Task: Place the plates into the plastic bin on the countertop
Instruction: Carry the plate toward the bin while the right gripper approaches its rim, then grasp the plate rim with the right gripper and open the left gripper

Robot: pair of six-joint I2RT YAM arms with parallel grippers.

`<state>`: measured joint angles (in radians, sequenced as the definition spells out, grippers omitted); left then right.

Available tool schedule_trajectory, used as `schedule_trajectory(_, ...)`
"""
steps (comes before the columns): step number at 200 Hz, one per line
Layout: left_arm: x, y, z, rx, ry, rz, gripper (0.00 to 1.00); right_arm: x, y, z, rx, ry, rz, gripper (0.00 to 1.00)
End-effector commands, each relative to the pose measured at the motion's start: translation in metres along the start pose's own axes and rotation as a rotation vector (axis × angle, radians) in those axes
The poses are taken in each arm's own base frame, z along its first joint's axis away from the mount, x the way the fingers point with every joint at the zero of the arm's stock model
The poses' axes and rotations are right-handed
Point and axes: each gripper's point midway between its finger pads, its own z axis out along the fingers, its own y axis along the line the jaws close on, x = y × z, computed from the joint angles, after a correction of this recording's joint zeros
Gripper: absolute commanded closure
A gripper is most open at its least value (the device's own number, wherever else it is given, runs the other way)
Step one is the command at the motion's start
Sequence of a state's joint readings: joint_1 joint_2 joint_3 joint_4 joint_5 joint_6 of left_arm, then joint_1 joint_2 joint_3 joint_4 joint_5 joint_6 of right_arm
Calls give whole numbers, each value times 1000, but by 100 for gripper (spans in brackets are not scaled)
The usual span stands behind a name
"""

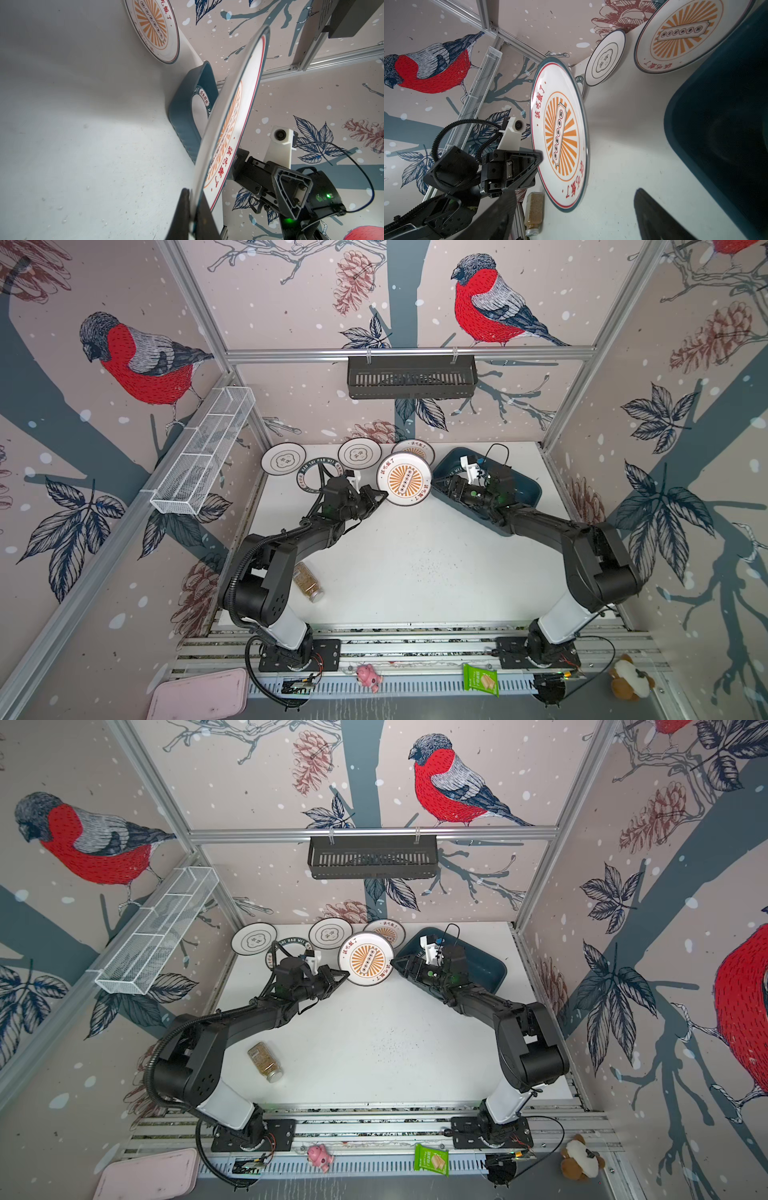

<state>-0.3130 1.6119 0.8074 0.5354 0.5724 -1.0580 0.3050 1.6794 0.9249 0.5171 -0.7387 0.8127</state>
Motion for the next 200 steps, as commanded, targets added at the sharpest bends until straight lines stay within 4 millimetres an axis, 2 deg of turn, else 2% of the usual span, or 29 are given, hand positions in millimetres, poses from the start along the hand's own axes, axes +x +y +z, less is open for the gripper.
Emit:
schedule_trajectory(1,-2,-24,3,89,6,48,100,-6,5,5,-25,-4,-30,21)
schedule_trajectory(72,8,-36,8,136,44,62,100,-10,-2,11,-13,-21,-30,63)
schedule_trajectory(124,11,-47,9,160,52,77,100,-12,-8,9,22,-42,-6,88)
schedule_trajectory(137,12,-50,8,169,51,84,94,-12,-8,8,23,-50,1,91)
schedule_trajectory(160,13,-54,7,173,46,96,77,-14,-7,4,28,-65,8,93)
schedule_trajectory(186,13,-57,3,164,41,128,47,-20,-5,-5,34,-88,16,95)
schedule_trajectory(200,12,-66,-3,189,22,178,30,-25,-8,-12,48,-106,24,95)
